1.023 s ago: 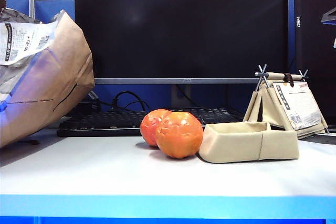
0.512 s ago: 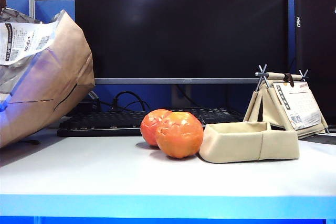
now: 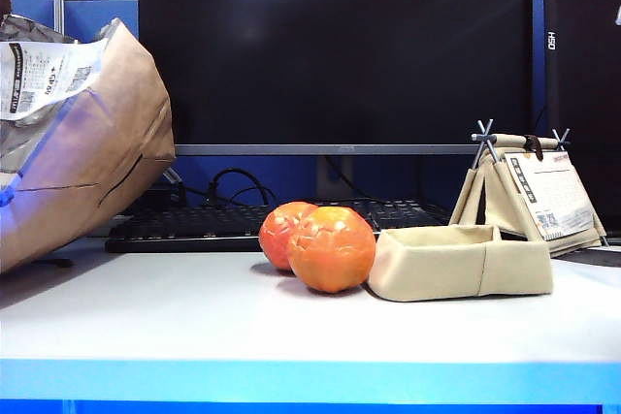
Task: Open the paper bag and put two oranges into the paper bag.
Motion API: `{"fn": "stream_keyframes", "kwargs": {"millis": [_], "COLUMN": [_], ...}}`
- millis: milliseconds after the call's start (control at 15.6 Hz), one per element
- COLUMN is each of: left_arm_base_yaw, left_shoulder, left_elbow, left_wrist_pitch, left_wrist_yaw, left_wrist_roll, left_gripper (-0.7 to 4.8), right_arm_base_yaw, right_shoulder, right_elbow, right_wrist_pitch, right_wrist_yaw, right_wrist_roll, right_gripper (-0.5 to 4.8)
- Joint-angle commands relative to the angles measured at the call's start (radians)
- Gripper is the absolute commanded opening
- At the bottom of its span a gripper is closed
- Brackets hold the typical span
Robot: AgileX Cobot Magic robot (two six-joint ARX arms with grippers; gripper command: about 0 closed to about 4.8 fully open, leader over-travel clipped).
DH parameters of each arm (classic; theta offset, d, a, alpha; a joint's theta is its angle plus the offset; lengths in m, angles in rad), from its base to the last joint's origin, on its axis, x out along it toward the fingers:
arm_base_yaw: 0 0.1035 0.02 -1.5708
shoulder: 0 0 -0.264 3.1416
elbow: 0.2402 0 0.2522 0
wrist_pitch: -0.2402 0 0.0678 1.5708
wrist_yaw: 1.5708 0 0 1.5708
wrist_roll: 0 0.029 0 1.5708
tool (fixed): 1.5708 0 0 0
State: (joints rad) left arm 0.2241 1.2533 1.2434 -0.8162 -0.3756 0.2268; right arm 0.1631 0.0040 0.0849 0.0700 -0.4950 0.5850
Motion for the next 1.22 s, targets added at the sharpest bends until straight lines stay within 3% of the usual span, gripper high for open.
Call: {"fn": "stream_keyframes", "kwargs": {"millis": [64,256,448,576,768,1087,1215], "left_arm_base_yaw": [-0.002,-0.002,-0.002,-0.002,-0.002,-0.002,-0.003], "left_shoulder": [0.064,0.117,0.127,0.127,0.127,0.124,0.125], "left_elbow": [0.003,0.003,0.003,0.003,0.003,0.008,0.069], "left_wrist_pitch": [0.003,-0.006,-0.013,-0.003,0.019,0.032,-0.033], "left_wrist_yaw": [-0.051,-0.071,0.027,0.065,0.127,0.156,0.155], "left_wrist_roll": [-0.018,-0.026,-0.090,-0.108,-0.137,-0.142,-0.105], "left_gripper": [3.50,3.50,3.18,1.24,0.07,-0.06,-0.06], "right_arm_base_yaw": [0.001,0.001,0.001,0.001,0.001,0.001,0.001], "right_shoulder": [-0.002,-0.002,-0.002,-0.002,-0.002,-0.002,-0.002], "right_elbow": [0.007,0.007,0.007,0.007,0.007,0.007,0.007], "right_wrist_pitch": [0.017,0.017,0.018,0.018,0.018,0.018,0.018], "right_wrist_yaw": [-0.024,-0.032,-0.030,-0.027,-0.027,-0.027,-0.027], "right_wrist_roll": [0.022,0.023,0.023,0.023,0.023,0.023,0.025], "right_gripper": [2.21,2.21,2.21,2.21,2.21,2.21,2.21]}}
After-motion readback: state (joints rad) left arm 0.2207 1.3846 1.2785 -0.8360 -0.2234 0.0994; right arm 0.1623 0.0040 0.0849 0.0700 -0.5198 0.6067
